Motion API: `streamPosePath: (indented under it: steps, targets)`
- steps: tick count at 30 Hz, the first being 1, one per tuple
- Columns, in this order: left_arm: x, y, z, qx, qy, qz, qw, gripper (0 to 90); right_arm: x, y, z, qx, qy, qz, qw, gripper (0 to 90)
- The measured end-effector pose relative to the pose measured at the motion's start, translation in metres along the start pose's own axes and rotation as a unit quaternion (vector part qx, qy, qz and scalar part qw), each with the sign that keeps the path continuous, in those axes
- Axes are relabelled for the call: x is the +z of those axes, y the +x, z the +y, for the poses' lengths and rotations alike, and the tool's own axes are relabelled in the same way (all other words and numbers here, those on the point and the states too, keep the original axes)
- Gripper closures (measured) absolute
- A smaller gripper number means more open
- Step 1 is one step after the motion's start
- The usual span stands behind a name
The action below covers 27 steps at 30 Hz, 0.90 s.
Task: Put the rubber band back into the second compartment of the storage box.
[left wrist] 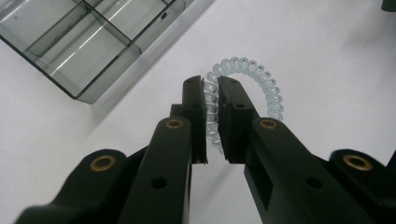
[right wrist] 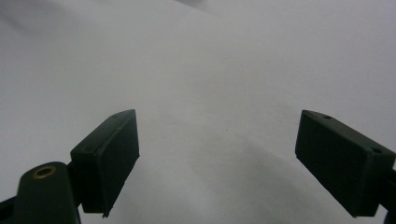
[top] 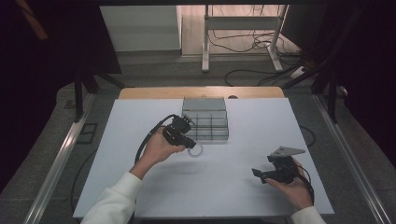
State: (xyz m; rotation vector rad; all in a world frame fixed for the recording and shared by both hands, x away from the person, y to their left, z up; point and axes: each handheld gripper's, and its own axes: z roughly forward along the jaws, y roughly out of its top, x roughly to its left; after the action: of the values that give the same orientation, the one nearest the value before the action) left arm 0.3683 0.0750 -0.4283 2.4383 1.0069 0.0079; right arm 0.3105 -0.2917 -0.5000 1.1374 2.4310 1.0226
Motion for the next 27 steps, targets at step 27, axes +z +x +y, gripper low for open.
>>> streamPosePath:
  steps: [27]
  targets:
    - [0.006, 0.018, 0.025, -0.009, -0.004, 0.005, 0.9999, 82.1, 0.0, -0.001, 0.0, 0.0, -0.001, -0.001, 1.0, 14.1]
